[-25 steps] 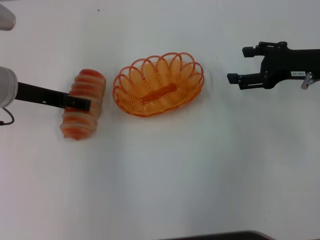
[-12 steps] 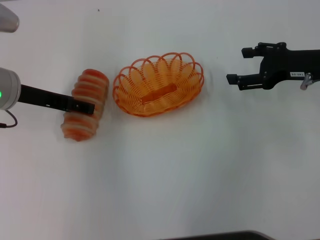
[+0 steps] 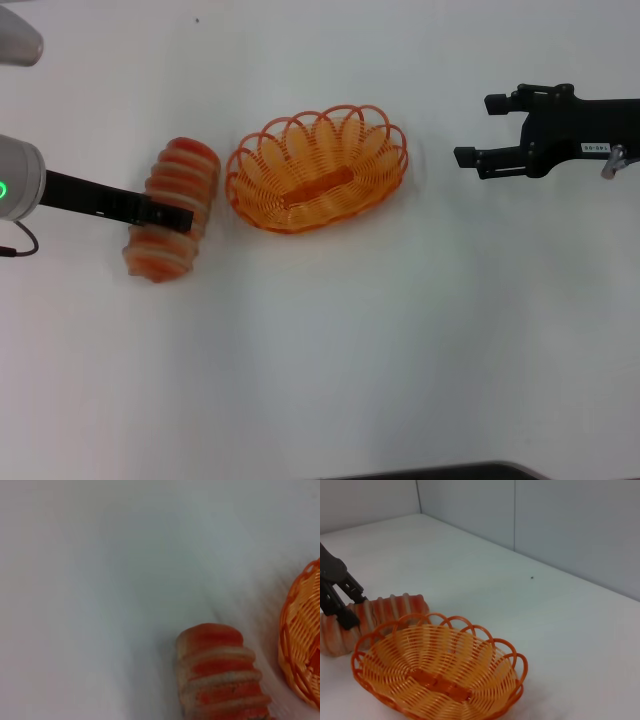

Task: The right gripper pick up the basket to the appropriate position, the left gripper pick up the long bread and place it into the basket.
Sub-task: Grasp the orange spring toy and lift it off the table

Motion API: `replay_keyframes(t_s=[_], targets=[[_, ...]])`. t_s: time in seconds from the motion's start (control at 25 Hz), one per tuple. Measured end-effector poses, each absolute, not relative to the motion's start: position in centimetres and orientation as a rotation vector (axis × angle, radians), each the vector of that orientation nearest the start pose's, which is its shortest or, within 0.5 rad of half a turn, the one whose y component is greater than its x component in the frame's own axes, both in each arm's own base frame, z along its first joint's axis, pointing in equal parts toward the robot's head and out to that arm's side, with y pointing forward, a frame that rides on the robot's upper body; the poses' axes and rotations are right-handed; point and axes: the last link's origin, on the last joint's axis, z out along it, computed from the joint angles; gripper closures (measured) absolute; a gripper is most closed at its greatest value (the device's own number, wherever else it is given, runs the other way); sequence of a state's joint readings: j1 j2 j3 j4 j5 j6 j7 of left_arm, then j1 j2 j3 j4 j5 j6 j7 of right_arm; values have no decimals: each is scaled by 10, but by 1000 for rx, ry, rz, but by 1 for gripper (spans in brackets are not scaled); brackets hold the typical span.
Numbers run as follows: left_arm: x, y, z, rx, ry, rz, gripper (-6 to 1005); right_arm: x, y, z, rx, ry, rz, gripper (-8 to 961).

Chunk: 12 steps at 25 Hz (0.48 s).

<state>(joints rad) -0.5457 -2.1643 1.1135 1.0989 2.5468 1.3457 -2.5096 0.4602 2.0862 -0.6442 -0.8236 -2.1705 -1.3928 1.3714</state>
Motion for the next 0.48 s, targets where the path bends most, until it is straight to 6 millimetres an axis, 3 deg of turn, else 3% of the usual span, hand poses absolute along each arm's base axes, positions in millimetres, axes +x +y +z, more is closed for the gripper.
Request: replay_keyframes(t_s=[0.28, 0.48], targets=[[-240, 357, -20, -2407, -1367, 148, 100, 308, 336, 28, -2569, 585, 315, 52], [-241, 357, -19, -2407, -1369, 151, 293, 308, 337, 28, -2568, 582, 314, 52]])
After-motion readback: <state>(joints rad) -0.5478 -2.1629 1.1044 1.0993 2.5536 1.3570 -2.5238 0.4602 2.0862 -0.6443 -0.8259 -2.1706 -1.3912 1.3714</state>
